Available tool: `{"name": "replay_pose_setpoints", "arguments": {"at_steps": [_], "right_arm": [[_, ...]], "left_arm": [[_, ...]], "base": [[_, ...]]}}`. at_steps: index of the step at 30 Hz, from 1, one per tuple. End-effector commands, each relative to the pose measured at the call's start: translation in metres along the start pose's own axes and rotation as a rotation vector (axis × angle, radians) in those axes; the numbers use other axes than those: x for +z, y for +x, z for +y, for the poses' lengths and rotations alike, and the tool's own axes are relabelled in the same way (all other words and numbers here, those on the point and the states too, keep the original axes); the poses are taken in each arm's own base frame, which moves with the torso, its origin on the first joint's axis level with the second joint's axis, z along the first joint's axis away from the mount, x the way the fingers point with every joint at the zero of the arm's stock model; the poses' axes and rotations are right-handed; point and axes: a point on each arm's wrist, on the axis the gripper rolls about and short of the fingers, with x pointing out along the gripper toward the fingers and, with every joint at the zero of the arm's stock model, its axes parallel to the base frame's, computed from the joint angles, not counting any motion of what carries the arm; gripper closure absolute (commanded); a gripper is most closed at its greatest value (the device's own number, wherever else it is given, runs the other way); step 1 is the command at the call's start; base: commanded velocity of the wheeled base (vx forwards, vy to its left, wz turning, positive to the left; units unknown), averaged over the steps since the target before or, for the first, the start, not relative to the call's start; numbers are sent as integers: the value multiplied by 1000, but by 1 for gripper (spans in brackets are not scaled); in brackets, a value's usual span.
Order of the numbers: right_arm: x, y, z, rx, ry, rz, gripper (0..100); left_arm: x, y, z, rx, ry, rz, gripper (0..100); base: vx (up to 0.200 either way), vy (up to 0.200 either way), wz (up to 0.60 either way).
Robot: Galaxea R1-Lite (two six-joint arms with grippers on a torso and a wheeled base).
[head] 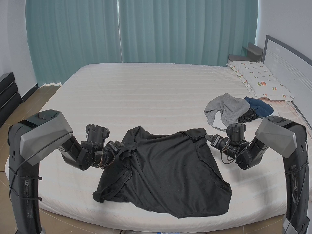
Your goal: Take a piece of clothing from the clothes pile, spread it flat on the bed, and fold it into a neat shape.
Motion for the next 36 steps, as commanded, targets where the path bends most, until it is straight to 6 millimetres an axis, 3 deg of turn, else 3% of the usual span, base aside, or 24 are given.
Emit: {"name": "replay_pose_setpoints", "arguments": {"at_steps": [1, 7, 17, 30, 31, 36], "right_arm": [[-1, -31, 23, 47, -24, 47, 0], [-22, -35, 45, 85, -64, 86, 0], [-48, -15, 40, 28, -167, 119, 0], [-60, -5, 36, -3, -236, 117, 0], [-60, -4, 35, -6, -238, 117, 100], [-61, -4, 35, -27, -243, 128, 100]], "left_arm": [[-5, -61, -6, -81, -65, 11, 0], [-23, -85, 10, -133, -99, 4, 0], [-31, -69, 30, -159, -117, -16, 0], [-31, -66, 30, -160, -118, -17, 0], [-31, -67, 30, -159, -118, -16, 0], [-31, -67, 30, -159, -118, -16, 0]], "base": [[0, 0, 0], [0, 0, 0], [0, 0, 0], [0, 0, 0], [0, 0, 0], [0, 0, 0]]}}
